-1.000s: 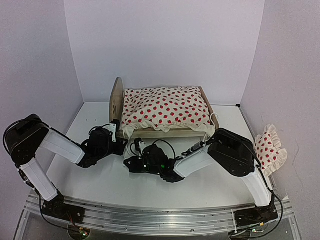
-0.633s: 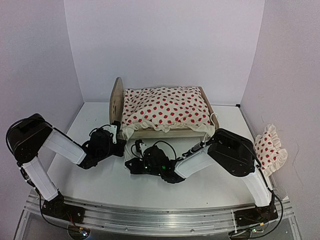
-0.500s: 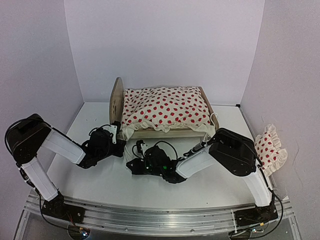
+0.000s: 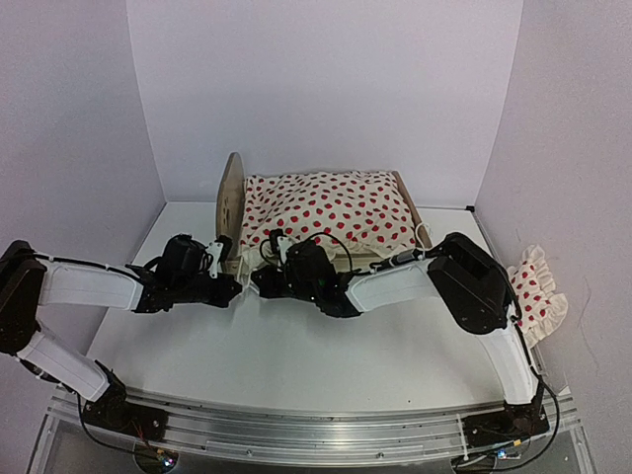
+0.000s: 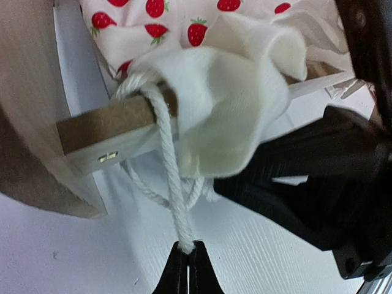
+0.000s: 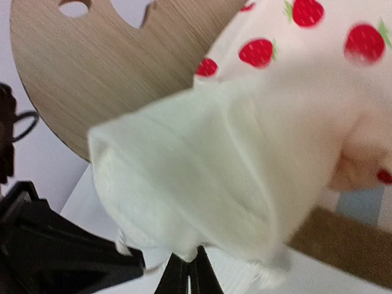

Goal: Set up the pet bed

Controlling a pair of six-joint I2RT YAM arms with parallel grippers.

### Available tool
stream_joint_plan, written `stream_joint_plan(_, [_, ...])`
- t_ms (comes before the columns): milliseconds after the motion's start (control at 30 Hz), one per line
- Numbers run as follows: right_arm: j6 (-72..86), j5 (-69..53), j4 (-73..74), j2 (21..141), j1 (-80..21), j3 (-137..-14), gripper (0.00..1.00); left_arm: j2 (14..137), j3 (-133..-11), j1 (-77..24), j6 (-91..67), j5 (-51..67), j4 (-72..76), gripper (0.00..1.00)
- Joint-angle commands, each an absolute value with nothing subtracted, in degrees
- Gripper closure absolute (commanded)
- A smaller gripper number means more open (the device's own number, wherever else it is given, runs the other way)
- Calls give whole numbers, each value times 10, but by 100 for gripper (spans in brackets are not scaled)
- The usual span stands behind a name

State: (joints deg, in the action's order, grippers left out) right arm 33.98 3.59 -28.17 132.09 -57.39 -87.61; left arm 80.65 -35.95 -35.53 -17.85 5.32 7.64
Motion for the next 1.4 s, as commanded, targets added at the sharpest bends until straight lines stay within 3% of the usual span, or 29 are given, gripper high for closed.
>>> stream_joint_plan(0, [292, 24, -242, 1346, -579, -929, 100, 783, -386, -349, -187, 89, 4, 100])
stream_joint_plan(567, [245, -97, -297, 1394, -578, -968, 100, 772, -389, -331, -92, 115, 4, 99])
stream_joint_plan(800, [263, -106, -334, 1410, -574, -966, 100, 739, -407, -318, -12, 181, -73, 75])
stream_joint_plan(900, [260, -109, -344, 1418, -571, -971, 100, 699, -409, -315, 42, 220, -117, 60])
stream_joint_plan(1000, [259, -115, -353, 1426, -569, -978, 100, 652, -407, -312, 101, 232, -155, 53])
stream_joint_plan(1133, [256, -120, -363, 1432, -567, -981, 100, 618, -389, -293, 149, 106, -122, 69])
stream_joint_plan(1233, [252, -120, -371, 1436, -566, -984, 100, 661, -398, -280, 193, 60, -97, 77])
stream_joint_plan(1367, [250, -136, -394, 1441, -566, -984, 100, 727, -403, -277, 247, 41, -58, 81])
